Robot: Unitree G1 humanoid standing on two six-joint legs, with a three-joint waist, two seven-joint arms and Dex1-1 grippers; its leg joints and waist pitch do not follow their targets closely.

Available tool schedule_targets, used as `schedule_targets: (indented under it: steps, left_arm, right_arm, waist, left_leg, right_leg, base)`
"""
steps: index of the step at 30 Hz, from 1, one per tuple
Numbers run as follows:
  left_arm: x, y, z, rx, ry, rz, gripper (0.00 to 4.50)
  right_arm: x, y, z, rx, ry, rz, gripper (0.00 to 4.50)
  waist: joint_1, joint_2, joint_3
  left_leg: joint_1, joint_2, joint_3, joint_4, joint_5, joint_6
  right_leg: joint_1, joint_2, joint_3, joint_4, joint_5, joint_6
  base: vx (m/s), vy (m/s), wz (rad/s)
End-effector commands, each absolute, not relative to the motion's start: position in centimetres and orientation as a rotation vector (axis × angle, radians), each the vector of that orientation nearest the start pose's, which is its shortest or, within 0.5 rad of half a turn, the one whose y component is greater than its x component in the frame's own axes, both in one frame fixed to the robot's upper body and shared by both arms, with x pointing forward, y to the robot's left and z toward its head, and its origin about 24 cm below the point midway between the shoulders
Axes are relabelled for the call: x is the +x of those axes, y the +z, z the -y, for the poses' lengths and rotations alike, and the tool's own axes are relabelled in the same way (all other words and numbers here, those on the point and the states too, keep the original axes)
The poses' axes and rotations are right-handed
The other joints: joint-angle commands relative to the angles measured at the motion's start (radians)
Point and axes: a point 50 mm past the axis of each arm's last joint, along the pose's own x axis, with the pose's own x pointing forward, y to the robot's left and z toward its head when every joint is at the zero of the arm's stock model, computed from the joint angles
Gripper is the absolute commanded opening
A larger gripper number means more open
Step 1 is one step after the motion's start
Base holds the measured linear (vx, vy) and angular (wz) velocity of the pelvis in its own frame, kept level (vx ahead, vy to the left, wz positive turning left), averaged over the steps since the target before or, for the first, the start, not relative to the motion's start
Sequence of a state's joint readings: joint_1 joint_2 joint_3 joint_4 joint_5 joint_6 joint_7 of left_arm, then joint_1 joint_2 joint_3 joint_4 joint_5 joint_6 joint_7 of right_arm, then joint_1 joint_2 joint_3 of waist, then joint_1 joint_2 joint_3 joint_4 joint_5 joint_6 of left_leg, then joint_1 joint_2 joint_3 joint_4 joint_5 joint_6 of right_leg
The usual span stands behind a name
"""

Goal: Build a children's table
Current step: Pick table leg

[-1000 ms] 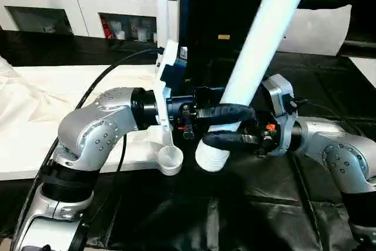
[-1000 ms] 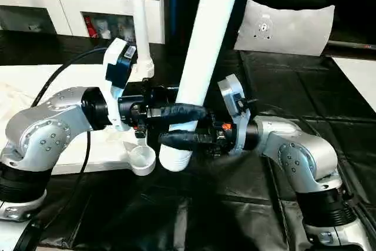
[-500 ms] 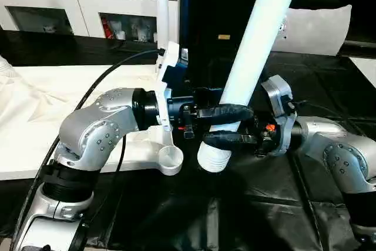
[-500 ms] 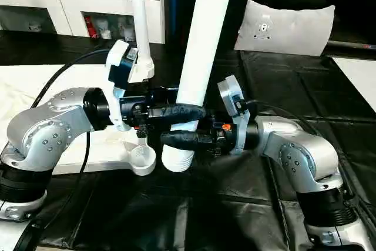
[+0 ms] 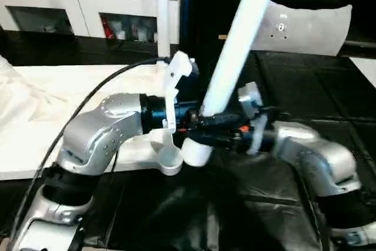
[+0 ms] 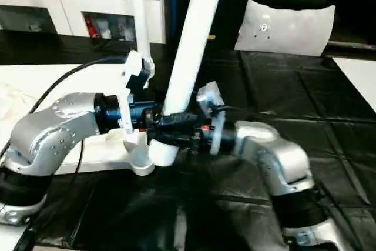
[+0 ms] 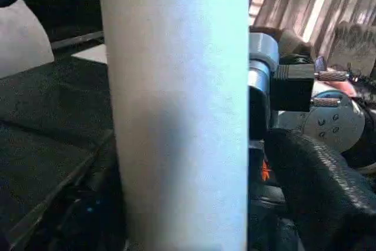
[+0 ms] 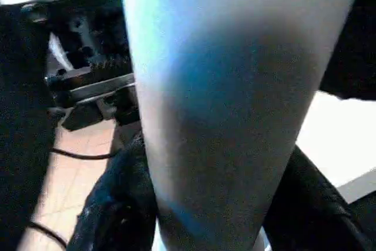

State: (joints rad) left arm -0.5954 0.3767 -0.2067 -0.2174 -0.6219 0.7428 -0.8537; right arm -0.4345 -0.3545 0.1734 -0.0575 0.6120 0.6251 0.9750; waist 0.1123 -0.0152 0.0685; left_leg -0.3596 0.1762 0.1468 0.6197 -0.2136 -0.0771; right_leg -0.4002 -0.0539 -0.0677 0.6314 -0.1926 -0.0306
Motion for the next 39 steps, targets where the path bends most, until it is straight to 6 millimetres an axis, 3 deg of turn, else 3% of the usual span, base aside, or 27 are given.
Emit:
schedule_targets:
  steps: [1,7,12,15,20,22,23,24,25,26,28,30,31,34,37,39]
  left_arm:
    - [26.1,17.7,-6.4,0.004,-1.517,-0.099,3.88]
    - [26.2,17.8,-7.1,-0.129,-1.506,-0.045,4.49]
    - [26.4,17.8,-7.8,-0.210,-1.493,0.004,4.50]
    - [27.5,18.1,-9.8,-0.513,-1.420,0.120,4.50]
    - [27.9,19.0,-10.9,-0.664,-1.357,0.218,4.50]
    - [27.9,19.2,-11.2,-0.688,-1.336,0.243,4.50]
    - [27.9,19.2,-11.2,-0.688,-1.336,0.243,4.50]
    - [28.0,19.3,-11.4,-0.692,-1.297,0.257,4.50]
    - [28.0,19.3,-11.4,-0.692,-1.297,0.257,4.50]
    - [29.4,18.4,-11.8,-0.611,-1.100,0.187,4.50]
    - [29.9,18.0,-11.9,-0.575,-1.030,0.162,4.50]
    - [31.7,16.8,-12.3,-0.441,-0.804,0.079,4.50]
    - [31.7,16.8,-12.3,-0.441,-0.804,0.079,4.50]
    - [32.0,16.2,-11.8,-0.293,-0.770,0.026,4.50]
    - [31.8,16.3,-11.1,-0.237,-0.793,0.007,4.50]
    - [31.5,16.6,-10.4,-0.226,-0.835,0.010,4.50]
  right_arm:
    - [28.4,12.6,10.2,0.188,1.302,-0.166,1.89]
    - [28.4,12.4,10.1,0.197,1.288,-0.158,1.89]
    - [28.3,12.3,10.2,0.202,1.290,-0.157,1.89]
    - [28.3,12.2,10.4,0.200,1.282,-0.154,1.89]
    - [28.5,12.1,10.5,0.204,1.256,-0.145,1.89]
    - [28.5,12.1,10.5,0.207,1.246,-0.141,1.89]
    - [28.5,12.1,10.5,0.207,1.246,-0.141,1.89]
    - [28.5,12.0,10.6,0.208,1.232,-0.134,1.89]
    - [28.5,12.0,10.6,0.208,1.232,-0.134,1.89]
    - [28.9,12.0,10.5,0.176,1.163,-0.115,1.89]
    - [29.1,12.0,10.5,0.163,1.137,-0.109,1.89]
    - [29.7,11.8,10.3,0.091,1.049,-0.093,1.89]
    - [29.7,11.8,10.3,0.091,1.049,-0.093,1.89]
    - [29.9,11.7,9.9,0.071,1.007,-0.078,1.88]
    - [29.9,11.5,9.6,0.056,0.992,-0.074,1.88]
    - [29.9,11.4,9.5,0.043,0.986,-0.073,1.88]
  waist:
    - [0.000,0.001,-0.074]
    - [0.001,0.004,-0.074]
    - [0.000,0.003,-0.073]
    - [0.001,0.006,-0.074]
    - [0.002,0.009,-0.075]
    - [0.002,0.006,-0.075]
    - [0.001,0.006,-0.074]
    - [0.003,0.016,-0.075]
    - [0.000,0.010,-0.074]
    - [0.002,0.017,-0.075]
    - [-0.003,0.012,-0.072]
    - [-0.002,0.009,-0.071]
    - [-0.002,0.010,-0.072]
    - [-0.002,0.008,-0.074]
    - [-0.002,0.008,-0.078]
    - [-0.002,0.010,-0.078]
  left_leg:
    - [-0.003,0.043,-0.004,-0.073,-0.053,0.002]
    - [-0.004,0.043,-0.004,-0.073,-0.070,-0.005]
    - [-0.004,0.042,-0.003,-0.074,-0.070,0.001]
    - [-0.006,0.039,-0.001,-0.071,-0.076,-0.003]
    - [-0.004,0.041,-0.003,-0.072,-0.092,-0.004]
    - [-0.004,0.041,-0.004,-0.073,-0.091,0.001]
    - [-0.004,0.043,-0.004,-0.074,-0.086,0.006]
    - [-0.004,0.043,-0.006,-0.073,-0.086,0.005]
    - [-0.003,0.043,-0.005,-0.074,-0.090,0.005]
    - [-0.003,0.044,-0.007,-0.074,-0.091,0.001]
    - [-0.001,0.044,-0.007,-0.077,-0.115,-0.005]
    - [0.000,0.042,-0.007,-0.078,-0.111,-0.012]
    - [0.003,0.042,-0.008,-0.078,-0.110,-0.016]
    - [0.002,0.045,-0.010,-0.080,-0.094,-0.016]
    - [-0.001,0.043,-0.007,-0.075,-0.060,-0.009]
    - [-0.001,0.044,-0.006,-0.074,-0.056,-0.008]
  right_leg:
    - [0.060,-0.083,0.054,-0.077,-0.218,-0.144]
    - [0.062,-0.085,0.054,-0.080,-0.236,-0.146]
    - [0.061,-0.083,0.055,-0.080,-0.222,-0.148]
    - [0.062,-0.084,0.054,-0.082,-0.223,-0.162]
    - [0.063,-0.084,0.053,-0.081,-0.224,-0.167]
    - [0.064,-0.082,0.053,-0.082,-0.222,-0.162]
    - [0.063,-0.081,0.053,-0.081,-0.212,-0.158]
    - [0.063,-0.082,0.053,-0.079,-0.210,-0.159]
    - [0.063,-0.081,0.053,-0.082,-0.210,-0.157]
    - [0.063,-0.081,0.053,-0.080,-0.206,-0.158]
    - [0.063,-0.080,0.052,-0.087,-0.241,-0.130]
    - [0.060,-0.078,0.053,-0.091,-0.272,-0.103]
    - [0.058,-0.077,0.054,-0.090,-0.272,-0.088]
    - [0.059,-0.081,0.055,-0.083,-0.231,-0.098]
    - [0.061,-0.082,0.056,-0.072,-0.131,-0.143]
    - [0.061,-0.083,0.056,-0.068,-0.113,-0.159]
  base:
    - [0.000,0.000,0.00]
    - [0.000,0.000,0.00]
    - [0.000,0.000,0.00]
    - [0.000,0.000,0.00]
    - [0.000,0.000,0.00]
    - [0.000,0.000,0.00]
    - [0.000,0.000,0.00]
    - [0.000,0.000,0.00]
    - [0.000,0.000,0.00]
    - [0.000,0.000,0.00]
    - [0.000,0.000,0.00]
    - [0.000,0.000,0.00]
    - [0.000,0.000,0.00]
    - [0.000,0.000,0.00]
    - [0.000,0.000,0.00]
    - [0.000,0.000,0.00]
